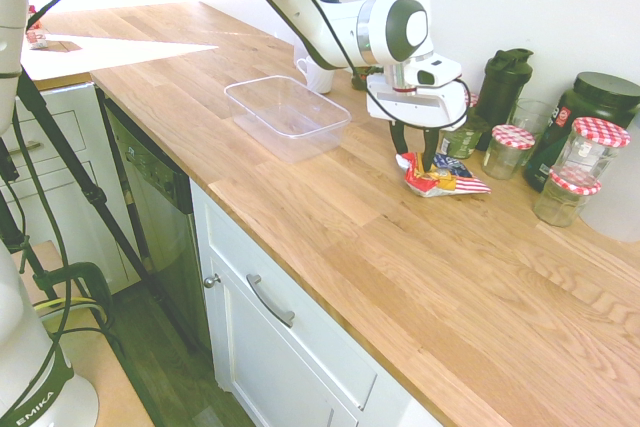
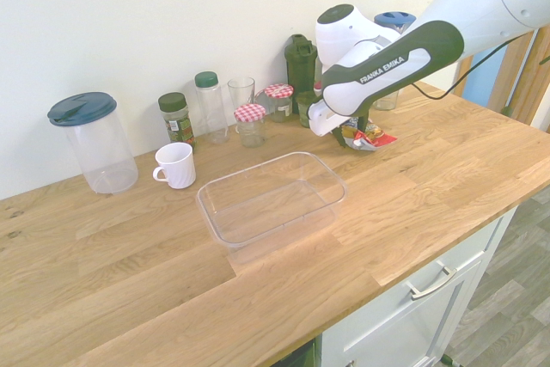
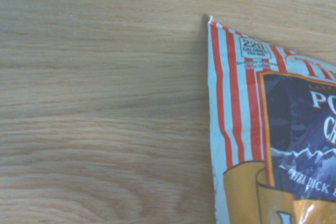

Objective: Put the chip bag into the container

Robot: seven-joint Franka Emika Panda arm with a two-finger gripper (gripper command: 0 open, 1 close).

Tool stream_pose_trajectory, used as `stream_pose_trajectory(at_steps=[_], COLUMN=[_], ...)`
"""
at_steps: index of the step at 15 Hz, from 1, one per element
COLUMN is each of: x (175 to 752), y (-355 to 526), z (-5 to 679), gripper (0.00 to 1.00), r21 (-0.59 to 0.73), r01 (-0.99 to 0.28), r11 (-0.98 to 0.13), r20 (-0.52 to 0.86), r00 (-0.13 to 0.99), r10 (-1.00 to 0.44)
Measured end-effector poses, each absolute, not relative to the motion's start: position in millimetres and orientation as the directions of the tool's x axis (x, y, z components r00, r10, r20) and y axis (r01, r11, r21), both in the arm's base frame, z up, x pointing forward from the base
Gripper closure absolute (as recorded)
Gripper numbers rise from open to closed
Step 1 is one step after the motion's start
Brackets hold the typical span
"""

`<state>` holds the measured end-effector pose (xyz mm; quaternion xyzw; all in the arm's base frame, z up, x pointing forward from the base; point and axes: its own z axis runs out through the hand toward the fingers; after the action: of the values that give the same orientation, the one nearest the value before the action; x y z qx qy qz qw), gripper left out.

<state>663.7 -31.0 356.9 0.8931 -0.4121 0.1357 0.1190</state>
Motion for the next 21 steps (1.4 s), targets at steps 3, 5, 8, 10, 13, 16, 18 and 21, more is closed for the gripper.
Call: stream_pose_trajectory(at_steps=[3, 5, 8, 10, 13, 16, 18, 21], x=[664, 664, 664, 663, 654, 627, 601, 565], y=[-35, -37, -39, -40, -37, -8, 31, 113], z=[358, 358, 360, 365, 397, 444, 469, 494], gripper=[1.00, 1.00, 1.00, 1.00, 1.00, 1.00, 1.00, 1.00], r21=[0.099, 0.099, 0.095, 0.087, 0.051, 0.009, -0.005, -0.004], r01=[-0.772, -0.775, -0.778, -0.779, -0.780, -0.751, -0.721, -0.677], r11=[-0.628, -0.624, -0.621, -0.621, -0.624, -0.660, -0.693, -0.736], r20=[0.344, 0.346, 0.350, 0.355, 0.376, 0.395, 0.406, 0.432], r00=[0.618, 0.615, 0.610, 0.607, 0.594, 0.609, 0.632, 0.663], r10=[-0.706, -0.708, -0.711, -0.711, -0.711, -0.688, -0.660, -0.611])
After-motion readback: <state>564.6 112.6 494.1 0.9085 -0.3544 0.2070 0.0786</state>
